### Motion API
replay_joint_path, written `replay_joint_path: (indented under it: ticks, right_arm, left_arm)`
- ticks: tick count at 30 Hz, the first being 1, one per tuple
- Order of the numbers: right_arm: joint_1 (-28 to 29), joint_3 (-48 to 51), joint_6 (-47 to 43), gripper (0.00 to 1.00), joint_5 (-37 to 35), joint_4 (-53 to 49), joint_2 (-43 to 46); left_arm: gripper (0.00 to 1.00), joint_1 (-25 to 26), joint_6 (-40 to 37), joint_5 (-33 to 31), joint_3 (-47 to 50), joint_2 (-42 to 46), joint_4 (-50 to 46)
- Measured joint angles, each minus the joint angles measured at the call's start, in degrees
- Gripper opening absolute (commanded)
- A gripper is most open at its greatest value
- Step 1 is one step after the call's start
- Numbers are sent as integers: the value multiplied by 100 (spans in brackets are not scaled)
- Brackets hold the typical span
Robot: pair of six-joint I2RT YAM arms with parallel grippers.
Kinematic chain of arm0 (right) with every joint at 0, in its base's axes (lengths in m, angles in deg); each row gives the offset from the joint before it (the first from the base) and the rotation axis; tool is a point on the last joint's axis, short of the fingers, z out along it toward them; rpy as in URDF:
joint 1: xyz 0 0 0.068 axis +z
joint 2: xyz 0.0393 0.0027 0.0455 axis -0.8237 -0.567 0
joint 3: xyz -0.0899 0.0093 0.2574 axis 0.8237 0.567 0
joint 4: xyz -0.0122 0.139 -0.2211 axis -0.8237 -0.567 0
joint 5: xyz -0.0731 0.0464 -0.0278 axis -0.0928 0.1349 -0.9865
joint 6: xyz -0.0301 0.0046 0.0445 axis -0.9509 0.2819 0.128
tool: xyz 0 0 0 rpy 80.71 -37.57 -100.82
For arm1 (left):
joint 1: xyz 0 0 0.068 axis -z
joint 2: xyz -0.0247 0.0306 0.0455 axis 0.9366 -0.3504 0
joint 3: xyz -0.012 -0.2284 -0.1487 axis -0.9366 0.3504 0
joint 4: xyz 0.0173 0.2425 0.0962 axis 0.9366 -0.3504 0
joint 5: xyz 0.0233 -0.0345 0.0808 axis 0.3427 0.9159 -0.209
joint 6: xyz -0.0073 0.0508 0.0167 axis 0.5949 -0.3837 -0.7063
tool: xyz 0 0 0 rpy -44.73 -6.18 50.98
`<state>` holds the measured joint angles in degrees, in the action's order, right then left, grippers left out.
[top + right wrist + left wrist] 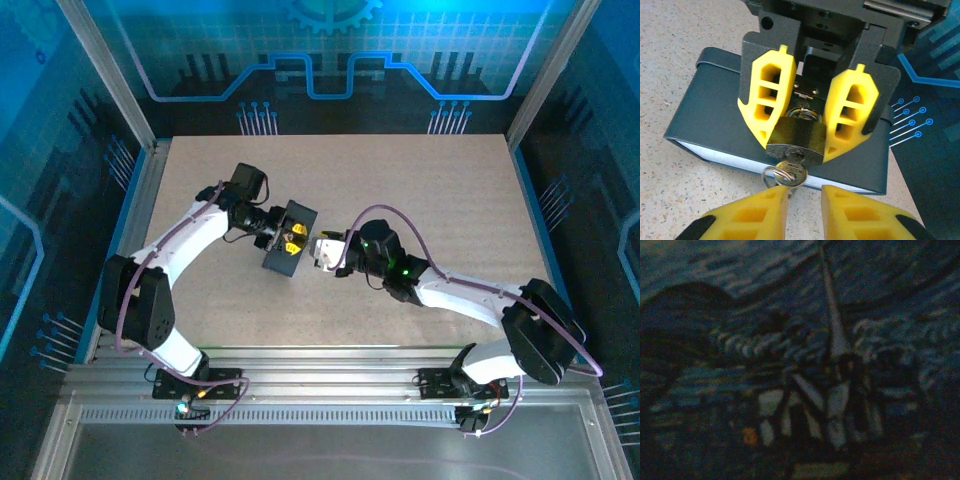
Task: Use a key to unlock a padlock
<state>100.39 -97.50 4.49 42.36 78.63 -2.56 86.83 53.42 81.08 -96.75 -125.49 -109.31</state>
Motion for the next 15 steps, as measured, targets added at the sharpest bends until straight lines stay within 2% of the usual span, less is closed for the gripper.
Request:
replay_joint_path:
  ticks: [7, 15]
  right_arm:
    - [120, 0, -63, 27, -81, 24, -55]
    - [157, 0, -83, 22, -197, 192, -164]
  left_arm:
    - [0, 7, 0, 72, 0, 0, 2]
    - [0, 7, 2, 72, 0, 0, 2]
